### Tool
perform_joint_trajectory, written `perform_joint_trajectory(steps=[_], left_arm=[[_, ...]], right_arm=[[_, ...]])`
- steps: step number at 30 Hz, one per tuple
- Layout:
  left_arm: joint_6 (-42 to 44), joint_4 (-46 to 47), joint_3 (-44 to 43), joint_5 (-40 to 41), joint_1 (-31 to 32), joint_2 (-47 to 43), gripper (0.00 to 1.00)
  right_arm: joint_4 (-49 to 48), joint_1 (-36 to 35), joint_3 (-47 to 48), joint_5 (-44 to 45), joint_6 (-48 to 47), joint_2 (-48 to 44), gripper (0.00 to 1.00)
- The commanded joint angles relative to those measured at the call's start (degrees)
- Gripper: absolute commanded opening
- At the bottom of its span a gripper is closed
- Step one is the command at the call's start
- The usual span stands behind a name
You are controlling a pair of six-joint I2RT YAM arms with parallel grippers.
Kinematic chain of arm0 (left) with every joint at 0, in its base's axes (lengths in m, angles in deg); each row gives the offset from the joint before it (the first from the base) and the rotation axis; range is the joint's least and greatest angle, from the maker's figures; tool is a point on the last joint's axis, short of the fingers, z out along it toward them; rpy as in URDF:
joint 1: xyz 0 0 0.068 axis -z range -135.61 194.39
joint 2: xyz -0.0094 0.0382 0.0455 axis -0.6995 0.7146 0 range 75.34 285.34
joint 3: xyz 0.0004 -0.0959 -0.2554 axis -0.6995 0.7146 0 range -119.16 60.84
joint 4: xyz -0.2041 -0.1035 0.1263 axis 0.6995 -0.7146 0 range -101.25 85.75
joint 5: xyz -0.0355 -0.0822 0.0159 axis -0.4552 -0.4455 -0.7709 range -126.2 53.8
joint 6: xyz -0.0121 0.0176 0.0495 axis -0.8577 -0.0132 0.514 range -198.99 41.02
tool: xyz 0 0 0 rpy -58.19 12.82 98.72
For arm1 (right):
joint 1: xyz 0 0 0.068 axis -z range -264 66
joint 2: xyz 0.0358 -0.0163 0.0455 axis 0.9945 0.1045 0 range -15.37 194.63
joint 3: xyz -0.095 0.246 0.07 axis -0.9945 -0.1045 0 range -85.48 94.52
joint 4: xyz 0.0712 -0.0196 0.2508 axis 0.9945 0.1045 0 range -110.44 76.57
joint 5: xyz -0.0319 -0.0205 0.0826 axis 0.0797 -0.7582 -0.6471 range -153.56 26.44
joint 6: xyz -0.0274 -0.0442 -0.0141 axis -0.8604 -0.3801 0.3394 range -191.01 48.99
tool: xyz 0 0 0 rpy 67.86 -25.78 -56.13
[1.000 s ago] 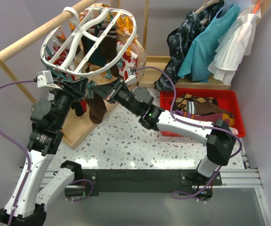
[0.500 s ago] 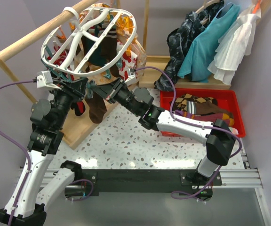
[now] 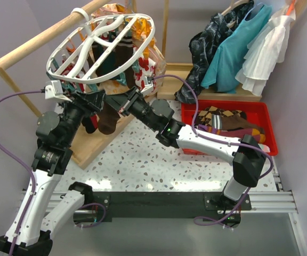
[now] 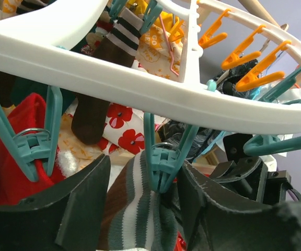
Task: Clip the socks to the hanger
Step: Clamp the sock onto the hanger.
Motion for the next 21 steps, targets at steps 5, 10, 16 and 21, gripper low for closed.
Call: perform_joint_trajectory(steps=[5,10,16,21], left_arm=[[1.85,-1.41,-1.93,0.17,0.09,-0.69,0.7],[3.79,-5.8,-6.5,1.49,0.09,-1.22,0.82],[6.42,-14.85,-14.4,1.75,0.09,-0.35,0.94],[7.83,-25.57,-23.53,0.88,0.09,1.76,0.95]], right_arm=[[-3.37,-0.34,2.44,0.83,-0.68,-0.27,0.15],[-1.44,-0.34,0.77,0.39,-4.63,-2.38,0.33],[5.94,-0.34,-1.78,-0.57,-16.22,-8.52,0.47],[15.67,-0.34,-4.15,-0.31,-30.63,-15.54,0.55]])
